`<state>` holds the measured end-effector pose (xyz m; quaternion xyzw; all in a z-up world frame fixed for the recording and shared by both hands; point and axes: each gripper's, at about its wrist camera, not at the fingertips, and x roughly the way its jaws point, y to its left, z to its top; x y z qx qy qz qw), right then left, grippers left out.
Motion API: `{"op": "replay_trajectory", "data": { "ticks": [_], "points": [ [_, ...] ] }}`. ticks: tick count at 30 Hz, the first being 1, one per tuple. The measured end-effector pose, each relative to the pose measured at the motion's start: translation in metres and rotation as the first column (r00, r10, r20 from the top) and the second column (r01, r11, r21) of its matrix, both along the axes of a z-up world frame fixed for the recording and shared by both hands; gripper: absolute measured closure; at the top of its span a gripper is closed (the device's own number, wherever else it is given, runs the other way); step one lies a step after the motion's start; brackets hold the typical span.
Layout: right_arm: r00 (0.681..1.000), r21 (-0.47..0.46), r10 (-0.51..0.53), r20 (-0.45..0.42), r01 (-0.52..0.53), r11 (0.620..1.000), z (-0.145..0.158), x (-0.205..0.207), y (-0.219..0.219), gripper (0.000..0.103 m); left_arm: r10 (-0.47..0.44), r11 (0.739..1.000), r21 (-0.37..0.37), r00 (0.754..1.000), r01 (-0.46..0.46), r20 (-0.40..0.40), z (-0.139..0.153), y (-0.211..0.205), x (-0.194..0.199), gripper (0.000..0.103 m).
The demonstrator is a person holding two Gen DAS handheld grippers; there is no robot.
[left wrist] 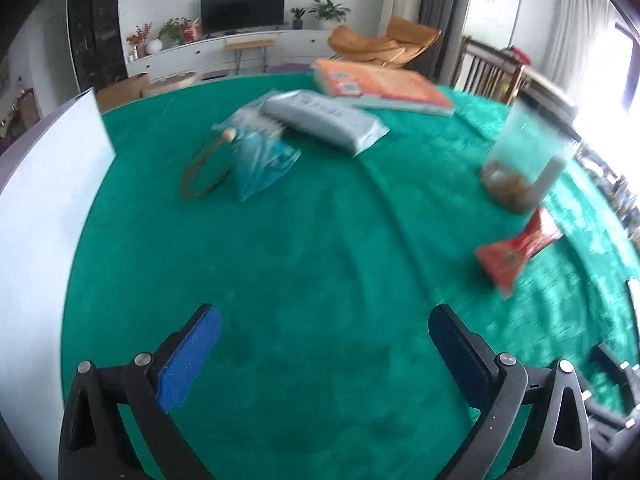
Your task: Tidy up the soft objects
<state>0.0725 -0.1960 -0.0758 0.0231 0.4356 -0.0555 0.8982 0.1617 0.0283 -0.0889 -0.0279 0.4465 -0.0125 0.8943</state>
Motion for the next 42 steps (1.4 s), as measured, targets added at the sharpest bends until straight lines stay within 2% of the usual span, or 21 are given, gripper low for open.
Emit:
{"op": "replay_trajectory", "data": {
  "ticks": [4, 6, 15, 16, 19, 23, 25, 28, 30, 32, 34, 37, 40, 42],
  "points": [
    [1.0, 0.0, 0.0, 0.0, 0.0, 1.0, 0.0, 0.0, 0.0, 0.017, -0.005, 0.998, 0.068, 1.0, 0.006, -0.016, -0.015, -0.003, -0.003, 0.0],
    [1.0, 0.0, 0.0, 0.0, 0.0, 1.0, 0.0, 0.0, 0.0, 0.017, -0.003, 0.999, 0.043, 1.0, 0.004, -0.015, -0.015, 0.002, -0.003, 0.0],
    [1.0, 0.011, -0.002, 0.0, 0.002, 1.0, 0.001, 0.001, -0.001, 0.017, 0.005, 0.999, 0.045, 1.0, -0.004, -0.016, -0.014, 0.004, -0.006, 0.0],
    [1.0, 0.044, -0.007, 0.004, 0.007, 0.999, 0.003, 0.003, -0.004, 0.017, 0.005, 0.999, 0.046, 1.0, -0.004, -0.016, -0.014, 0.004, -0.006, 0.0],
    [0.999, 0.236, -0.029, 0.041, 0.019, 0.972, 0.014, 0.023, -0.013, 0.017, 0.005, 0.999, 0.045, 1.0, -0.004, -0.017, -0.014, 0.004, -0.006, 0.0],
    [0.996, 0.307, -0.039, 0.075, 0.014, 0.952, 0.031, 0.075, -0.002, 0.017, 0.004, 0.999, 0.045, 1.0, -0.004, -0.016, -0.014, 0.004, -0.006, 0.0],
    [0.999, 0.324, -0.052, 0.007, 0.047, 0.945, 0.023, 0.105, 0.009, 0.018, 0.004, 0.999, 0.045, 1.0, -0.004, -0.016, -0.014, 0.005, -0.006, 0.0],
    [0.997, 0.283, -0.047, -0.063, 0.063, 0.957, 0.008, 0.126, 0.022, 0.019, 0.004, 0.999, 0.045, 1.0, -0.004, -0.017, -0.014, 0.004, -0.006, 0.0],
    [0.998, 0.171, -0.031, -0.049, 0.039, 0.984, 0.007, 0.124, 0.029, 0.026, 0.005, 0.999, 0.046, 1.0, -0.004, -0.017, -0.014, 0.004, -0.006, 0.0],
    [0.999, 0.105, -0.009, -0.044, 0.014, 0.994, 0.006, 0.114, 0.026, 0.062, 0.005, 0.999, 0.046, 1.0, -0.004, -0.017, -0.014, 0.004, -0.005, 0.0],
    [0.999, 0.098, -0.003, -0.049, 0.007, 0.995, 0.007, 0.101, 0.009, 0.07, 0.005, 0.999, 0.046, 1.0, -0.004, -0.017, -0.014, 0.004, -0.005, 0.0],
    [0.999, 0.039, -0.008, -0.049, 0.01, 0.999, 0.013, 0.088, -0.019, 0.07, 0.005, 0.999, 0.047, 1.0, -0.004, -0.017, -0.014, 0.004, -0.005, 0.0],
    [0.999, -0.044, -0.01, -0.031, 0.009, 0.999, 0.022, 0.095, -0.044, 0.07, 0.005, 0.999, 0.045, 1.0, -0.004, -0.017, -0.014, 0.005, -0.005, 0.0],
    [1.0, -0.06, -0.011, 0.013, 0.011, 0.998, 0.032, 0.105, -0.063, 0.063, 0.005, 0.999, 0.045, 1.0, -0.004, -0.017, -0.014, 0.004, -0.005, 0.0]
  ]
}}
